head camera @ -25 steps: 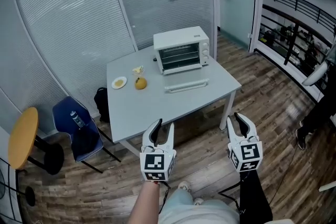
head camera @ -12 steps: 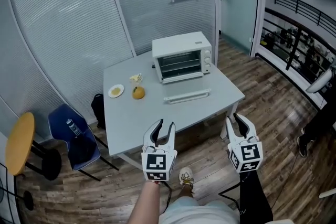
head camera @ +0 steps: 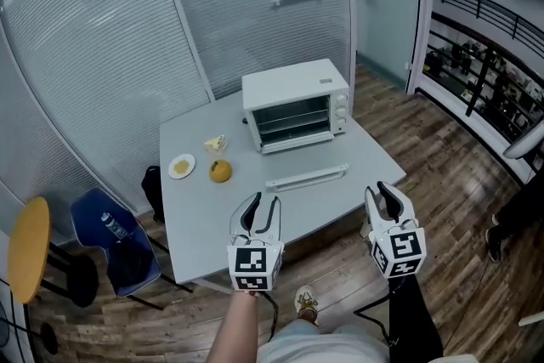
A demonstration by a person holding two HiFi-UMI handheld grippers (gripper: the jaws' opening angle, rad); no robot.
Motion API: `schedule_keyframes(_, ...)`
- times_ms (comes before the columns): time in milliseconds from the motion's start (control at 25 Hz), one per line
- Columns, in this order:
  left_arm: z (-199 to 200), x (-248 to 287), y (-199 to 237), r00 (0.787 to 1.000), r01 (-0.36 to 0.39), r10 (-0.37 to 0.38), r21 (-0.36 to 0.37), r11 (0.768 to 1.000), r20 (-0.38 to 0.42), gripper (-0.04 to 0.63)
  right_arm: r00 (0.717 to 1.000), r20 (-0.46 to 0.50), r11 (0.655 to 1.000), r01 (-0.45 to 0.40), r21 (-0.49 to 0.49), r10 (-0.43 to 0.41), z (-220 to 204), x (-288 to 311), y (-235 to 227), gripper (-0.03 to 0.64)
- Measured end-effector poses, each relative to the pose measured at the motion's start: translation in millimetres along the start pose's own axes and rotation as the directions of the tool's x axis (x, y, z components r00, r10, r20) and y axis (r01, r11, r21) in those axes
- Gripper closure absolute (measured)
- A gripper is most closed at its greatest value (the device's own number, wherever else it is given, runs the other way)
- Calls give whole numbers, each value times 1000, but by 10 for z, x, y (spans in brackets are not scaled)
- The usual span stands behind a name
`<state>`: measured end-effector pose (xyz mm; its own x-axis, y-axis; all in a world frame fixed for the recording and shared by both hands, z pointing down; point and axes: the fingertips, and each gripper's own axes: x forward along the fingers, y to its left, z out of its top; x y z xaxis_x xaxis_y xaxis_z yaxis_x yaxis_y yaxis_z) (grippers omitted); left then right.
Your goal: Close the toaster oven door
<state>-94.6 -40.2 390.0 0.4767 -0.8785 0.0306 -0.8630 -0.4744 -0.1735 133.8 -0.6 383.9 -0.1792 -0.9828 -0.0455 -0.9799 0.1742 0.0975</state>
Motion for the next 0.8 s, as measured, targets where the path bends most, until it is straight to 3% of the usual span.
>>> schedule_keyframes(440,-211,1235,441,996,85,-86,-7,996,-16,448,998,-57,1000,31,-3,-31,-245,1154,-245,538)
schedule_keyframes(800,-521,1723,673,994,107,-108,-35,994,-22,448,992,-118,999,36,18,-33,-594,1695,-269,538)
